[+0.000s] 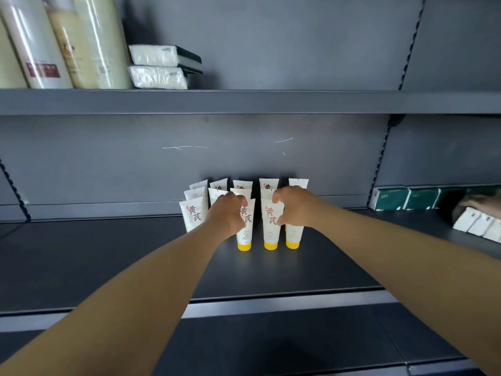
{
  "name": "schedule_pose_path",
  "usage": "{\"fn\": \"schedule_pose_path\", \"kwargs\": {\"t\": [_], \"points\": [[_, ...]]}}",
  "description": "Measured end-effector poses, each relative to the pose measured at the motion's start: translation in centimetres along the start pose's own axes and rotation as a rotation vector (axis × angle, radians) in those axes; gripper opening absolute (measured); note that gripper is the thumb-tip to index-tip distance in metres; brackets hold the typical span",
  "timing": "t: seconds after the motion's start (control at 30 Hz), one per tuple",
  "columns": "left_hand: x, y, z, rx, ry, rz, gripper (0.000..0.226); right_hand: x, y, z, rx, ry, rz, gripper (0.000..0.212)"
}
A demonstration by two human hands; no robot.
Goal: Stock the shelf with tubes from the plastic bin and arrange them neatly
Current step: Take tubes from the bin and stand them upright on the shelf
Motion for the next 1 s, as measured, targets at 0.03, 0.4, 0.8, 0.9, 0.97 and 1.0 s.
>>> {"fn": "schedule_pose_path", "kwargs": {"t": [0.03,0.4,0.8,0.9,0.97,1.0], "points": [[0.2,0.9,-0.5,-0.003,0.002,0.007,0.049,-0.2,1.1,-0.4,-0.012,0.016,-0.003,0.059],[0.9,17.1,-2.8,-0.134,0.018,0.076,0.056,-3.1,18.1,-2.0,-0.115,0.038,0.068,0.06],[-2.0,40.8,13.0,-0.499,0.087,-0.017,0.059,3.1,36.4,12.1,-0.393,0.086,0.178,0.062],[-2.5,45.0,17.2,-0.577,0.08,-0.025,0.056,5.7,39.7,16.6,-0.476,0.097,0.2,0.06],[-2.3,47.0,20.1,-0.613,0.076,-0.031,0.057,7.3,41.5,19.9,-0.536,0.085,0.222,0.062],[-2.2,47.9,21.6,-0.63,0.087,-0.044,0.059,7.9,42.3,21.7,-0.569,0.083,0.236,0.064]]}}
Point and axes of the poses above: each hand's wrist, its own y-axis away from the middle knuckle, its own z-axis out of the palm, x = y × z, the point moved 1 cm from there along -y, towards the middle knuckle, and after that the axes turned 15 degrees about x, right-handed, at the moved point
